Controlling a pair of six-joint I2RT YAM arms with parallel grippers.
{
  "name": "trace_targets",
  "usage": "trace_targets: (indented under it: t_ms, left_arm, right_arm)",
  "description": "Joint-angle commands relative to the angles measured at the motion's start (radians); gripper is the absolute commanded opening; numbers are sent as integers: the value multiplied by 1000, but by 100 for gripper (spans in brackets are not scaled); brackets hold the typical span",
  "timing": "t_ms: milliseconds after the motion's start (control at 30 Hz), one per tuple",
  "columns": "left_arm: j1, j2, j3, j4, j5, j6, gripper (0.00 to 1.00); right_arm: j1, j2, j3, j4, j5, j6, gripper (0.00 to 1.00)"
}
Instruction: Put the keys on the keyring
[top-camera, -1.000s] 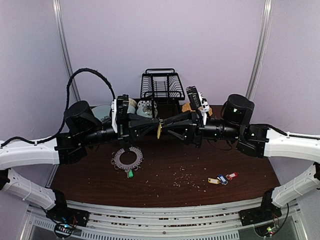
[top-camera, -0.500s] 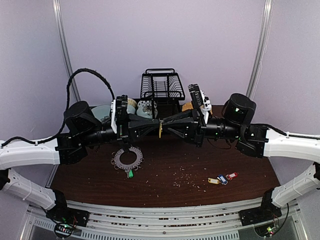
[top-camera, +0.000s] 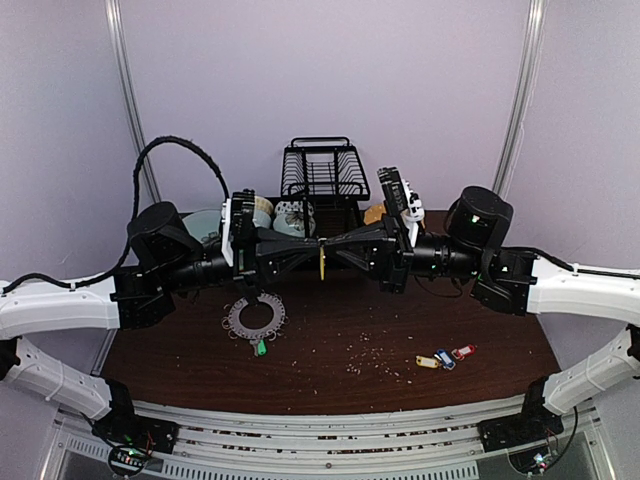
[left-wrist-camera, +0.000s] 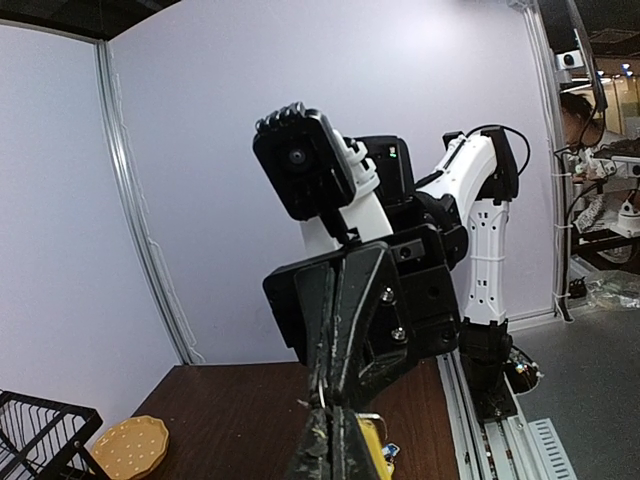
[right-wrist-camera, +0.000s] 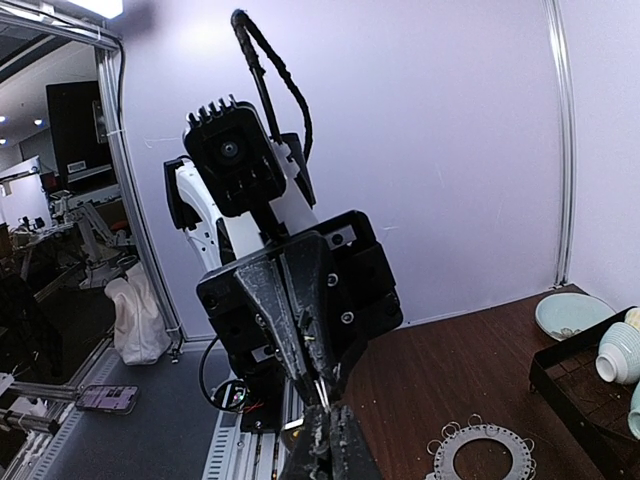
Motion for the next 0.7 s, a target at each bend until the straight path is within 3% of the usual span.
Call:
trace_targets:
  t_ms: [0,100,167,367,567,667]
  left_arm:
    - [2,3,0,46,4,-5,0]
    - [2,0,-2,43,11,-6,0]
    - [2,-2,-2,28,2,-3,21]
    - [3,-63,-28,-41,-106,51,45]
    - [17,-89,6,-272,-486,14,69]
    - [140,-9,103,-586,-680,-143,73]
  right_arm:
    - [1,-8,13,14,-34,-4,0]
    - [0,-12,3,33,-42,8,0]
    - [-3,-16,-10,73,-41,37,0]
    - [-24,-35,-42,112,-46,77,0]
    - [-56,-85,-64,12,8,32,0]
    - [-67,-128,-71,-85,63,-16,0]
